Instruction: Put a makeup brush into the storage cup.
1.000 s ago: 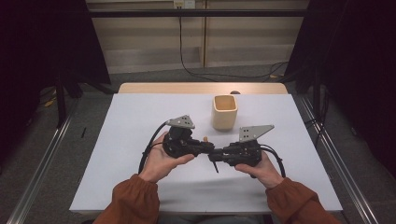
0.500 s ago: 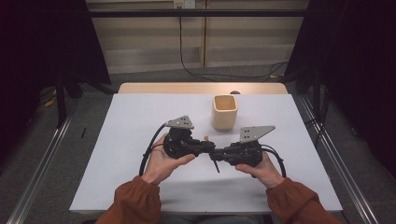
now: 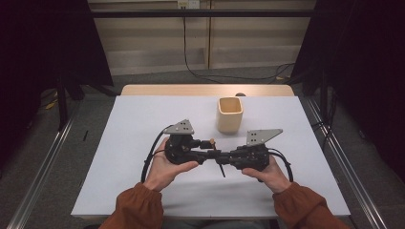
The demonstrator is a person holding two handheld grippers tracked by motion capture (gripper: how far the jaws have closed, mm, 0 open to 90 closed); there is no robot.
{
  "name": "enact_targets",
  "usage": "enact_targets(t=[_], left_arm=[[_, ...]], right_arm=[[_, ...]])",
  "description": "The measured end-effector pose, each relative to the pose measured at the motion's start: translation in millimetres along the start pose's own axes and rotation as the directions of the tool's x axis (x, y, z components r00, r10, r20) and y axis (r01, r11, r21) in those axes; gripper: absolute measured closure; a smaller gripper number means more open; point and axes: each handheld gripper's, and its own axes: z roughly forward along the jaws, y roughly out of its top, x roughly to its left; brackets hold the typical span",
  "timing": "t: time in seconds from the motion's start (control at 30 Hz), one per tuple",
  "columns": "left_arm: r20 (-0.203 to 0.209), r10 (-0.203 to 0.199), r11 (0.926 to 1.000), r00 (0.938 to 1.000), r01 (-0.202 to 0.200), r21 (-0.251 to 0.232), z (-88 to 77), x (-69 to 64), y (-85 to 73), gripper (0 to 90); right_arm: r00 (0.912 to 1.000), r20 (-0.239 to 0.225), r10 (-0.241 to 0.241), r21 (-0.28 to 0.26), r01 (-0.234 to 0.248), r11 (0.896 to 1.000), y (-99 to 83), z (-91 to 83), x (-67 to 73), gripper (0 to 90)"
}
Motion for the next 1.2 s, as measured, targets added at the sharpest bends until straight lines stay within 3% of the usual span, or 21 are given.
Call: enact_targets(t=[0.07, 0.1, 0.17, 0.27, 0.3, 0.37, 0.43, 0.47, 0.7, 0.8, 1.03, 1.13, 1.17, 1.2], left_arm=[[-0.007, -0.004, 1.0, 1.0, 0.004, -0.006, -0.4, 0.2, -0.5, 52.2], [-0.028, 0.001, 0.9999, 0.9996, -0.001, -0.011, -2.2, 0.9, -1.2, 44.8], [-0.03, -0.003, 0.9998, 0.9996, 0.003, -0.019, -3.0, 1.1, -1.7, 37.7], [-0.059, -0.007, 0.9995, 0.9982, 0.005, -0.031, -5.1, 1.1, -3.0, 30.8], [-0.089, -0.005, 0.9995, 0.996, 0.002, -0.031, -6.1, 1.3, -3.4, 26.6], [-0.097, -0.017, 0.9985, 0.9952, 0.012, -0.054, -7.3, 2.4, -3.8, 19.4], [-0.137, 0.003, 0.9974, 0.9906, -0.013, -0.07, -8.8, 1.4, -3.8, 14.4], [-0.133, 0.004, 0.9974, 0.9911, -0.013, -0.071, -9.7, 1.5, -3.9, 10.9], [-0.166, 0.007, 0.9931, 0.9862, -0.027, -0.114, -15.6, 4.4, -10.1, 3.6], [-0.211, -0.005, 0.9923, 0.9775, -0.022, -0.122, -18.8, 5.7, -11.9, 3.3], [-0.218, -0.014, 0.988, 0.9758, -0.02, -0.153, -27.5, 6.2, -19.1, 2.6], [-0.246, -0.019, 0.9879, 0.969, -0.02, -0.154, -31.7, 7.0, -22.9, 2.5], [-0.266, -0.03, 0.9861, 0.9636, -0.015, -0.165, -34.1, 8.2, -25.7, 2.5], [-0.266, -0.03, 0.9861, 0.9636, -0.015, -0.165, -34.1, 8.2, -25.7, 2.4]], right_arm=[[1.0, 0.001, 0.0, 0.0, 0.0, 1.0, 0.0, -0.1, 0.2, 83.4], [1.0, 0.0, 0.001, -0.003, -0.001, 1.0, 0.2, -0.3, 0.4, 83.4], [1.0, 0.001, 0.0, -0.003, 0.0, 1.0, 0.3, -0.4, 0.4, 83.4], [1.0, 0.005, 0.001, -0.008, -0.001, 1.0, 0.4, -1.5, -0.3, 83.4], [1.0, 0.006, 0.0, -0.008, 0.0, 1.0, 0.4, -1.9, -0.5, 83.4], [1.0, 0.008, 0.0, -0.012, 0.0, 1.0, 0.3, -2.8, -0.6, 83.4], [0.9999, 0.013, -0.005, -0.014, 0.005, 1.0, 0.6, -3.6, -0.5, 83.4], [0.9999, 0.015, -0.006, -0.016, 0.006, 1.0, 0.8, -4.3, -0.5, 83.4], [0.9998, 0.019, -0.002, -0.019, 0.002, 1.0, 0.2, -5.8, -1.3, 83.4], [0.9998, 0.019, -0.003, -0.018, 0.003, 1.0, -0.1, -5.9, -1.0, 83.4], [0.9997, 0.025, -0.001, -0.022, 0.001, 1.0, -0.5, -7.3, -1.6, 83.4], [0.9996, 0.029, -0.003, -0.022, 0.004, 1.0, -0.7, -8.4, -1.8, 83.4], [0.9995, 0.031, -0.001, -0.024, 0.002, 1.0, -0.6, -8.8, -1.8, 83.4], [0.9995, 0.031, 0.0, -0.027, 0.0, 1.0, -0.7, -9.2, -2.0, 83.5]])
